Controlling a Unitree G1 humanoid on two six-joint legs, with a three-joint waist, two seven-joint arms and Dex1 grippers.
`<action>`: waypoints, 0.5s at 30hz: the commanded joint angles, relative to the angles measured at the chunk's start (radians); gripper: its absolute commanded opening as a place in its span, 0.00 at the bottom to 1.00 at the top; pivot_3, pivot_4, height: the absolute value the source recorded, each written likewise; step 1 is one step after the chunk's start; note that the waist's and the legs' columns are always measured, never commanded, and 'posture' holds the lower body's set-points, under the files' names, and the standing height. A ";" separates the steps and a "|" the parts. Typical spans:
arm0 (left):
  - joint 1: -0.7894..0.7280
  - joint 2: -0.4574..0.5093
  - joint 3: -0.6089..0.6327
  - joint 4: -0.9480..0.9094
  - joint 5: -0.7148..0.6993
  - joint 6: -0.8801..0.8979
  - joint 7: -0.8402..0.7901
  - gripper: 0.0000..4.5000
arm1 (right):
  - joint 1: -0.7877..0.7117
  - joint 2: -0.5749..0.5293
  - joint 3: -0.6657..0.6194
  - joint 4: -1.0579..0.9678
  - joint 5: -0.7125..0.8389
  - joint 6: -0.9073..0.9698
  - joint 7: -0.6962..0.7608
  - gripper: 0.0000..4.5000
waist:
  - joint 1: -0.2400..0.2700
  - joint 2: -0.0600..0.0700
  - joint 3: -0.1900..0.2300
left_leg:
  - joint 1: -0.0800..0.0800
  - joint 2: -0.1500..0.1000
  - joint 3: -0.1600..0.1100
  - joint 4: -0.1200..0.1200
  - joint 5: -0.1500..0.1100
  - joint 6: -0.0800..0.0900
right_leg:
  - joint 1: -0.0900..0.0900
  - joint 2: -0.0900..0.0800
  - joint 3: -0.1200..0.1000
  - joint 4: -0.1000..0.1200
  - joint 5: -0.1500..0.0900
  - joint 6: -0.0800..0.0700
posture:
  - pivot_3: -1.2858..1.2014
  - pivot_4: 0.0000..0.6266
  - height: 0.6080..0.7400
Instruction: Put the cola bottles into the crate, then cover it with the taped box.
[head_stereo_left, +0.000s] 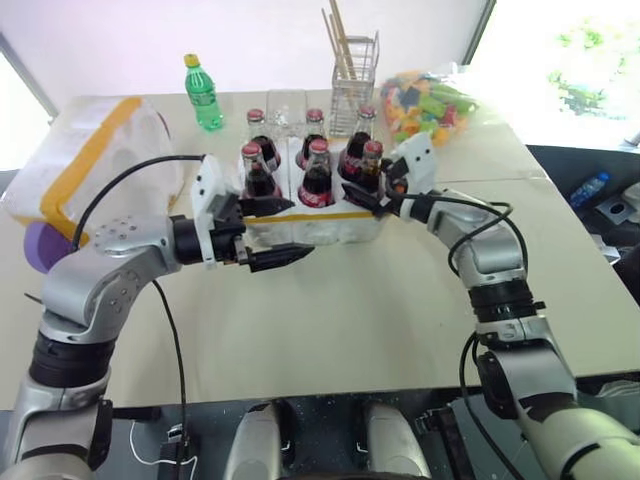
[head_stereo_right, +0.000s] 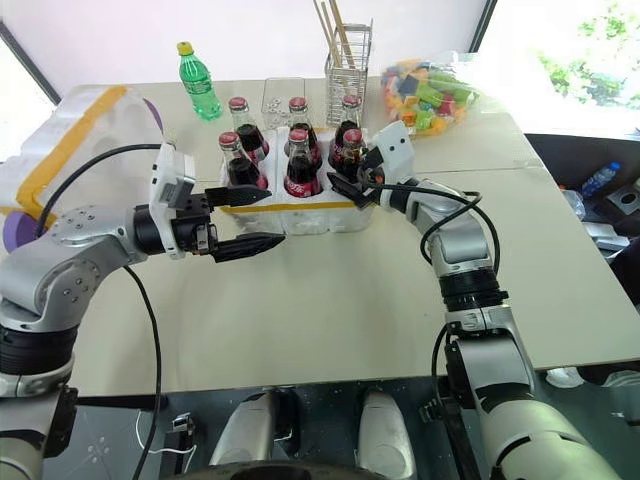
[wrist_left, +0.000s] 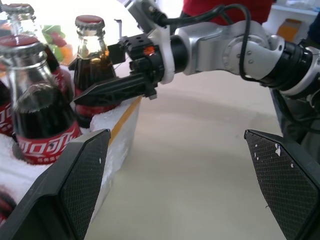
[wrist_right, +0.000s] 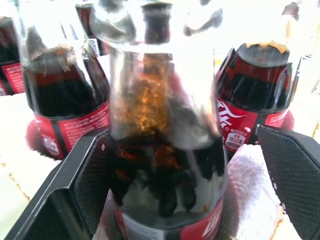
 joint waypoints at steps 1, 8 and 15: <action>0.020 0.038 0.079 -0.049 -0.017 0.007 0.021 1.00 | -0.001 -0.047 -0.057 -0.091 0.058 0.077 0.022 0.99 | 0.002 0.000 0.000 | -0.001 0.000 0.000 0.000 0.000 0.000 | -0.001 0.000 0.000 0.000 0.000 0.000 | 0.52 0.24 0.97; 0.110 0.180 0.242 -0.123 -0.058 0.080 0.054 1.00 | -0.043 -0.252 -0.186 -0.245 0.215 0.218 0.147 0.99 | 0.004 0.001 0.001 | -0.003 0.000 0.000 -0.001 0.000 0.000 | -0.003 -0.002 0.000 -0.001 0.000 0.000 | 0.52 0.24 0.97; 0.136 0.397 0.529 -0.204 -0.185 0.344 0.157 1.00 | -0.054 -0.458 -0.207 -0.238 0.296 0.237 0.388 0.99 | 0.001 0.000 0.003 | -0.003 0.000 0.000 -0.002 -0.004 0.006 | -0.004 -0.002 0.000 -0.001 0.000 0.000 | 0.52 0.24 0.97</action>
